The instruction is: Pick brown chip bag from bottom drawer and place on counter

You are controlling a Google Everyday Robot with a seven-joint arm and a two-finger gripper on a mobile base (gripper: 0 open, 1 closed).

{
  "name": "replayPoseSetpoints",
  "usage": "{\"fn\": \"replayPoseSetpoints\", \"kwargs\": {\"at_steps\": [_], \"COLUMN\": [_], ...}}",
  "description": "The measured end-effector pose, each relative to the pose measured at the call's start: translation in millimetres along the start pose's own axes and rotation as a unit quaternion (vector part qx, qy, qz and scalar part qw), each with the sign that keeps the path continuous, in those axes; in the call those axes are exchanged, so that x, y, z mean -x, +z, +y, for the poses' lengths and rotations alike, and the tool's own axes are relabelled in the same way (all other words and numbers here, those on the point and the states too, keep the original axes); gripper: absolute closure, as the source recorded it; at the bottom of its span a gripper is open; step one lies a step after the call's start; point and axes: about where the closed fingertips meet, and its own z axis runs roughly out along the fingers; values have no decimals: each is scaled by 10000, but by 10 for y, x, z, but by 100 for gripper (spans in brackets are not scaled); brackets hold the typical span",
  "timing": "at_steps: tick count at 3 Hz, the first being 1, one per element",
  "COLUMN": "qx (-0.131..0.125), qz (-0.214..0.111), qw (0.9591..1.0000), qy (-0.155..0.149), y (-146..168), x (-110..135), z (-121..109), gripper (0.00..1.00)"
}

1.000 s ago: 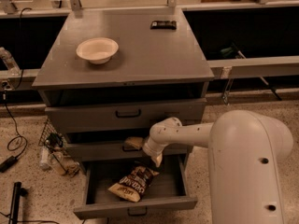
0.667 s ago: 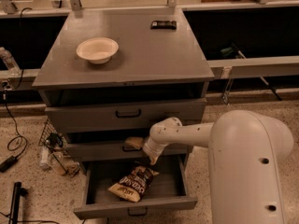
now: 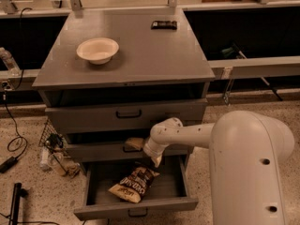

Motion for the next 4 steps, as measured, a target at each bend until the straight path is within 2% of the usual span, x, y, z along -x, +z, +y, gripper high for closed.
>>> {"fn": "replayPoseSetpoints", "kwargs": {"at_steps": [1, 3, 4], "qx": [0, 0, 0], "qz": [1, 1, 1], "qw": [10000, 10000, 10000], "qy": [0, 0, 0], "y": [0, -1, -1], "x": [0, 0, 0], "z": [0, 0, 0], "gripper": [18, 79, 99]}}
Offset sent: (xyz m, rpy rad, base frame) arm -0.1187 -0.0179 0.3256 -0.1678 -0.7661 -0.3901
